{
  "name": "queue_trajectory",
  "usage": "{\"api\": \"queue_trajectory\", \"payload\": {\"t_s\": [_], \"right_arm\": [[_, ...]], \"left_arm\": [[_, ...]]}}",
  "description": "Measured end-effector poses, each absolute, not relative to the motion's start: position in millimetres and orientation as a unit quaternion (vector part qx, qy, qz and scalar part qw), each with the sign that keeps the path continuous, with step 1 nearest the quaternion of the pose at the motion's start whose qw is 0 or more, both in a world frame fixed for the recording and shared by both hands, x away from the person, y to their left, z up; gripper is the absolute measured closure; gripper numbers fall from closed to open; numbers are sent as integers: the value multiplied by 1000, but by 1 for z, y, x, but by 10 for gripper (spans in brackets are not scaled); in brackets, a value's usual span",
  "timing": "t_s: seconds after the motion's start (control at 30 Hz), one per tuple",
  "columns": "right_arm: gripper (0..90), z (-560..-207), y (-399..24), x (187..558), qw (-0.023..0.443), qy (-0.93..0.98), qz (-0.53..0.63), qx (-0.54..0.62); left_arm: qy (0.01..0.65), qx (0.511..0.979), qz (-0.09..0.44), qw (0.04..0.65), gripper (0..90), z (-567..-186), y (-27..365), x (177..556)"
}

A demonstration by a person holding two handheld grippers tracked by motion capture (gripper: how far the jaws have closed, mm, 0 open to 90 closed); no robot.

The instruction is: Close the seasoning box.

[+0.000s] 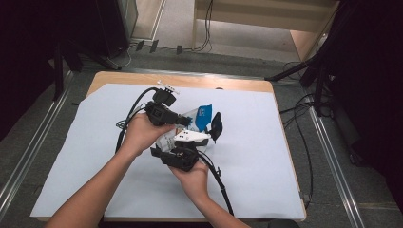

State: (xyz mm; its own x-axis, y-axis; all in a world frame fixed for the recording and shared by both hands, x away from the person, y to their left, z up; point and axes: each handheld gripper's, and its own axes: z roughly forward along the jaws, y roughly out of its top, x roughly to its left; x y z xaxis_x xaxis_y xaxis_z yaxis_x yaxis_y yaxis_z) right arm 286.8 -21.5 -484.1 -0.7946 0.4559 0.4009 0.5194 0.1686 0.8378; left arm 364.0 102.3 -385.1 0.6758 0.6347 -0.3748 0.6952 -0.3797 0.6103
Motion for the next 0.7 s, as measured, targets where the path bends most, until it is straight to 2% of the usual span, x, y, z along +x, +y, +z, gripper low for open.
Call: {"api": "queue_trajectory", "payload": {"t_s": [0.53, 0.7], "right_arm": [[708, -483, -22, 287, 37, -760, -564, -322], [684, -483, -22, 287, 38, -759, -564, -322]], "left_arm": [[401, 835, -43, 375, 855, -383, 100, 366], [404, 832, -44, 377, 856, -383, 101, 367]]}}
